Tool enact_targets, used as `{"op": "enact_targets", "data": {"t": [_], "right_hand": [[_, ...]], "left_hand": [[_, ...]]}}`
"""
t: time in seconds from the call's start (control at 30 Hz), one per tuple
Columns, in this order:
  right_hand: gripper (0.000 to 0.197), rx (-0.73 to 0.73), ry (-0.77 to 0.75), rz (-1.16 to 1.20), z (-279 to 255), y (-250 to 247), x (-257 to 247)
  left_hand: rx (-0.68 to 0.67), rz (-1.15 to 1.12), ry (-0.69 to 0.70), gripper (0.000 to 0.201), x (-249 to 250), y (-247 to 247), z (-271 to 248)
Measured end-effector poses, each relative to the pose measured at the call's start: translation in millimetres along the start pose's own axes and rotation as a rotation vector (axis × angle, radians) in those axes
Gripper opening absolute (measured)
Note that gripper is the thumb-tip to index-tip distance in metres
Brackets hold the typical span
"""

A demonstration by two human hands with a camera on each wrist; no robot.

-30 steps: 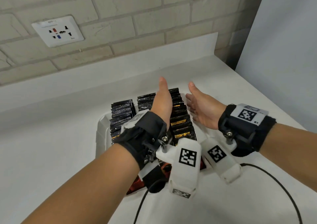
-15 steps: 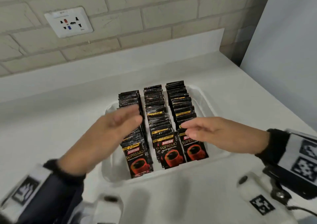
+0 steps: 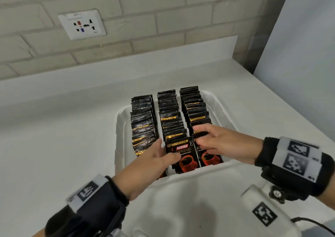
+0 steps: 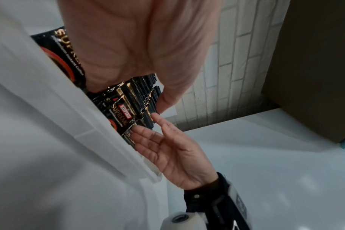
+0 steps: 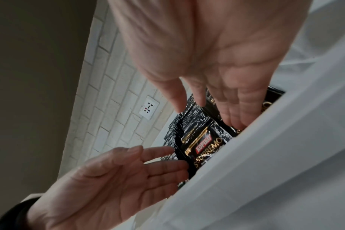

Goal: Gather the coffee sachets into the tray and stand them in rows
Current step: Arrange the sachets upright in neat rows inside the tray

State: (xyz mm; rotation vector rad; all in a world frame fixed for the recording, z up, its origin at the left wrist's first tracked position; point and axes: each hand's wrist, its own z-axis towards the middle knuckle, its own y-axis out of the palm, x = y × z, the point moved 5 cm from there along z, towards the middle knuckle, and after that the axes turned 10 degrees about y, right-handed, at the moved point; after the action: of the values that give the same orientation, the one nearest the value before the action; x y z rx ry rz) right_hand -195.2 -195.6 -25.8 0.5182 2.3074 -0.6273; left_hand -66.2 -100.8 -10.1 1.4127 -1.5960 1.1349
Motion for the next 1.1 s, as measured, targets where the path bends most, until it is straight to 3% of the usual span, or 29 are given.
{"op": "enact_targets", "data": {"t": [0.53, 0.63, 0.77, 0.97, 1.1], "right_hand": [[0.061, -0.048, -0.021, -0.081, 5, 18, -10], [0.055, -0.021, -0.063, -0.187, -3, 11, -14], [0.032, 0.009, -0.069, -0.467, -19, -1, -18], [0.035, -0.133, -0.016, -0.738, -13, 14, -14], [0.035, -0.126, 0.012, -0.711, -3, 13, -12]], "left_hand": [[-0.068, -0.006, 0.041, 0.042, -2, 7, 8], [-0.073, -0.034, 0.054, 0.043, -4, 4, 7], [-0.014, 0.048, 0.087, 0.04, 1, -10, -7], [0.086, 0.032, 0.099, 0.087, 0, -35, -27], [0.102, 0.027, 0.117, 0.086, -5, -47, -34]]}}
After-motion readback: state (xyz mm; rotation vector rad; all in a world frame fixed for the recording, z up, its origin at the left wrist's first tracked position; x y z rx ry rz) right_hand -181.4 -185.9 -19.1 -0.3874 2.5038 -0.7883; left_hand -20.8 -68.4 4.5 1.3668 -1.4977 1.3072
